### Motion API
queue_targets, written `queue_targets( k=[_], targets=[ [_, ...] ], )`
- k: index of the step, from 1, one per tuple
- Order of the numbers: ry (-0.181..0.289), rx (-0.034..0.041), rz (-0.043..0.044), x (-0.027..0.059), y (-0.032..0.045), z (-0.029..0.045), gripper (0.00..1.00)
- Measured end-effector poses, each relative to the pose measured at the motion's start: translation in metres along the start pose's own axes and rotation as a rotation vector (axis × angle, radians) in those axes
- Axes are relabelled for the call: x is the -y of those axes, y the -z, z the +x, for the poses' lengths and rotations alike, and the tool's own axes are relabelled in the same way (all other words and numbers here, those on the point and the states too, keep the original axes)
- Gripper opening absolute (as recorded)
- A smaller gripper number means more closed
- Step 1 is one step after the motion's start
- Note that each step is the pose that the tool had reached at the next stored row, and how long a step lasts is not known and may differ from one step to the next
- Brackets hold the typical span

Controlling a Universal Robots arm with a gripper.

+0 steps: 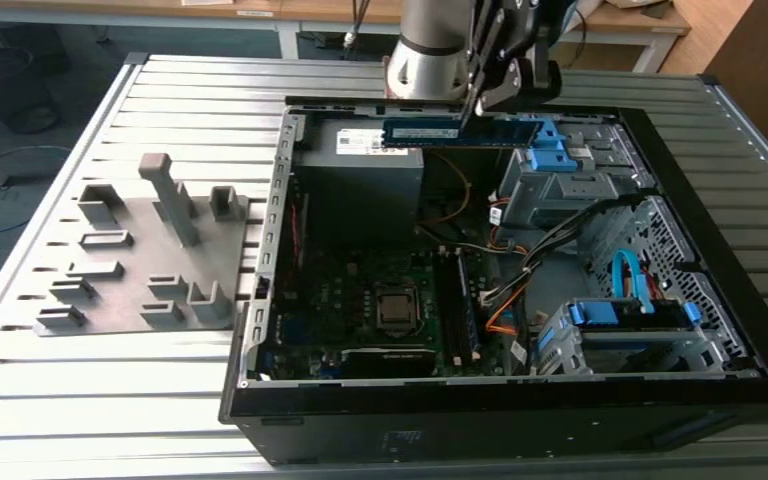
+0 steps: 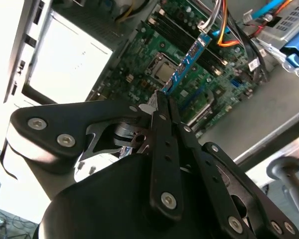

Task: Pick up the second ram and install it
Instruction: 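Pick up the second ram and move it above second insertion slot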

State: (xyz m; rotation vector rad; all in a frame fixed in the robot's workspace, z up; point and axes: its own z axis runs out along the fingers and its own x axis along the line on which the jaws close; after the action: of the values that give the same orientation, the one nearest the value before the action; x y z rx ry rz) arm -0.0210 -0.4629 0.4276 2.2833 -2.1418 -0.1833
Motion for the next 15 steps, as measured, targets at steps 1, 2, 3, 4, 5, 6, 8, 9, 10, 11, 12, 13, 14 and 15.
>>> queue_targets(
  k=[1, 2, 3, 4, 5, 6, 8, 9, 10, 11, 12, 13, 14, 15],
  targets=[
    [-0.002, 0.0095, 0.0008, 0.0000, -0.0003, 0.0000, 0.13],
    [-0.004, 0.0195, 0.0017, 0.0001, -0.0005, 0.0000, 0.13],
    [-0.006, 0.0289, 0.0024, 0.0001, -0.0008, 0.0001, 0.13],
    [-0.009, 0.0376, 0.0032, 0.0001, -0.0012, 0.0001, 0.13],
    [-0.013, 0.0429, 0.0039, 0.0001, -0.0020, 0.0004, 0.13],
    [-0.018, 0.0450, 0.0048, 0.0002, -0.0034, 0.0011, 0.13],
    [-0.031, 0.0458, 0.0059, 0.0004, -0.0065, 0.0034, 0.13],
    [-0.036, 0.0461, 0.0063, 0.0004, -0.0082, 0.0048, 0.13],
    [-0.039, 0.0464, 0.0067, 0.0004, -0.0099, 0.0063, 0.13],
    [-0.041, 0.0465, 0.0069, 0.0003, -0.0117, 0.0081, 0.13],
    [-0.044, 0.0465, 0.0071, 0.0002, -0.0133, 0.0098, 0.13],
    [-0.046, 0.0468, 0.0073, 0.0001, -0.0150, 0.0116, 0.13],
    [-0.048, 0.0471, 0.0076, 0.0000, -0.0167, 0.0134, 0.13],
    [-0.049, 0.0475, 0.0078, -0.0001, -0.0185, 0.0148, 0.13]
  ],
)
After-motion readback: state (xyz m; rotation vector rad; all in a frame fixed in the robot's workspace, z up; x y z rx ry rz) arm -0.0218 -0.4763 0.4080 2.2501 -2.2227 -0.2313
